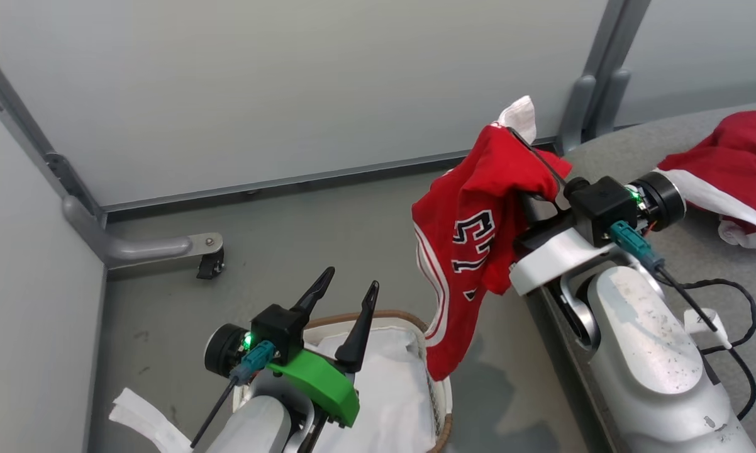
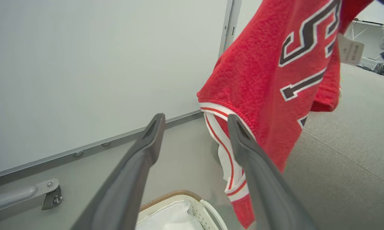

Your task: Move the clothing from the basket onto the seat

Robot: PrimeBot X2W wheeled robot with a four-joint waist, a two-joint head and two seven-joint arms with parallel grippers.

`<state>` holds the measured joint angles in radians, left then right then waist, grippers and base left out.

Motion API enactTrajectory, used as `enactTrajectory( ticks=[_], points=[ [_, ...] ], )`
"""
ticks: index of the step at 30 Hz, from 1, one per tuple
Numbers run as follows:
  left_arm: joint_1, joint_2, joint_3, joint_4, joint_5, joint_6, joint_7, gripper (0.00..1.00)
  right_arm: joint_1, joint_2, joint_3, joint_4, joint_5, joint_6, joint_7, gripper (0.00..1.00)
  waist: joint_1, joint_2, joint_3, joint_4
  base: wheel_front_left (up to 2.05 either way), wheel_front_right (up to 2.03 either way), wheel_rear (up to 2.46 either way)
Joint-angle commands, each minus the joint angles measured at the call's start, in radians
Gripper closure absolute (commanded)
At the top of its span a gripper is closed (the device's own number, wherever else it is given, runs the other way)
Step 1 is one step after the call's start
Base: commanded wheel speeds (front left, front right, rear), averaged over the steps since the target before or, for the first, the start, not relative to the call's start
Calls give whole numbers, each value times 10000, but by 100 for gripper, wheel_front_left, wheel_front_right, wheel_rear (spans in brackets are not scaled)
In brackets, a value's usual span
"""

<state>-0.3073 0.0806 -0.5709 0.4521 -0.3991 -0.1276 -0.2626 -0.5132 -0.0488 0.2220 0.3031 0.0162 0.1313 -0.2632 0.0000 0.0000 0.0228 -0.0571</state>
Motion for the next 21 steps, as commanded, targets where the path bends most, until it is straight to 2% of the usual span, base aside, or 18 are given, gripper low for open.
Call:
enactTrajectory(
  ticks=[1, 8, 12, 16, 21],
  points=[
    [101, -38, 61, -102, 142, -36, -33, 0, -138, -33, -82, -53, -108, -12, -25, 100, 0, 0, 260, -738, 0, 0, 0],
    [-251, -152, -94, -267, 309, -36, -32, 0, -351, -25, -684, -79, -539, -12, -24, 100, 0, 0, 734, -2238, 0, 0, 0],
    [-441, -161, -278, -247, 354, -38, -32, 0, -502, -24, -924, -116, -712, -12, -23, 100, 0, 0, 1011, -2874, 0, 0, 0],
    [-623, -137, -439, -178, 365, -39, -32, 0, -626, -24, -1059, -129, -821, -12, -23, 100, 0, 0, 1216, -3276, 0, 0, 0],
    [-788, -86, -588, -118, 394, -38, -32, 0, -806, -19, -1262, -91, -888, -12, -23, 100, 0, 0, 1450, -3414, 0, 0, 0]
  ],
)
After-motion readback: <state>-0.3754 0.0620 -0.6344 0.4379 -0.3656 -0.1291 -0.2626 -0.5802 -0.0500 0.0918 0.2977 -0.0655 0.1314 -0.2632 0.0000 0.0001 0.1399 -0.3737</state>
